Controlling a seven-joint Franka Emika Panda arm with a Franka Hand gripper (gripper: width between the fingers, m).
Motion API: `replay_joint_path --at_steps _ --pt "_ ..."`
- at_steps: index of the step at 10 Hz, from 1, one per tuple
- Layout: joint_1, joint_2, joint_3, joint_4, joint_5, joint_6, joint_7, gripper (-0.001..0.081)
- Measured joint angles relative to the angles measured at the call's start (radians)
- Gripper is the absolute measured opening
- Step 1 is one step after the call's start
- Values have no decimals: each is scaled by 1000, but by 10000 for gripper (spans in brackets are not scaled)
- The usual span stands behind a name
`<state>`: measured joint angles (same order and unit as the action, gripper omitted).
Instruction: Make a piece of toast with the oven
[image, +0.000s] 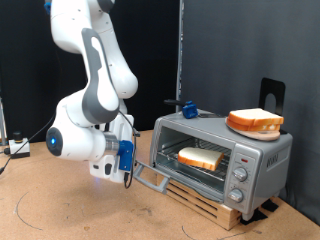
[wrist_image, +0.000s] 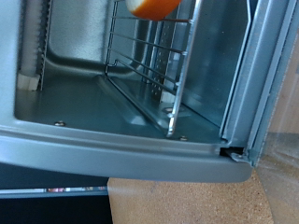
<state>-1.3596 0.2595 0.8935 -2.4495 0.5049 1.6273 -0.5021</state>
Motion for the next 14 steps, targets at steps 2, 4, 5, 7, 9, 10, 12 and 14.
replay_joint_path --at_steps 2,4,5,7,9,10,12,14 --pt "-2 -62 18 -4 41 -53 -25 807" --pt "-3 -117 33 -3 85 -132 -51 807" --pt "-2 -146 43 -5 106 -177 -57 807" --pt "7 -208 74 -23 146 -251 -73 807" --pt "26 -296 93 -54 203 -308 -103 807" --pt "44 -350 95 -72 239 -333 -109 807" --pt "89 -467 93 -110 321 -384 -109 807" --pt "114 -571 83 -130 360 -418 -108 807"
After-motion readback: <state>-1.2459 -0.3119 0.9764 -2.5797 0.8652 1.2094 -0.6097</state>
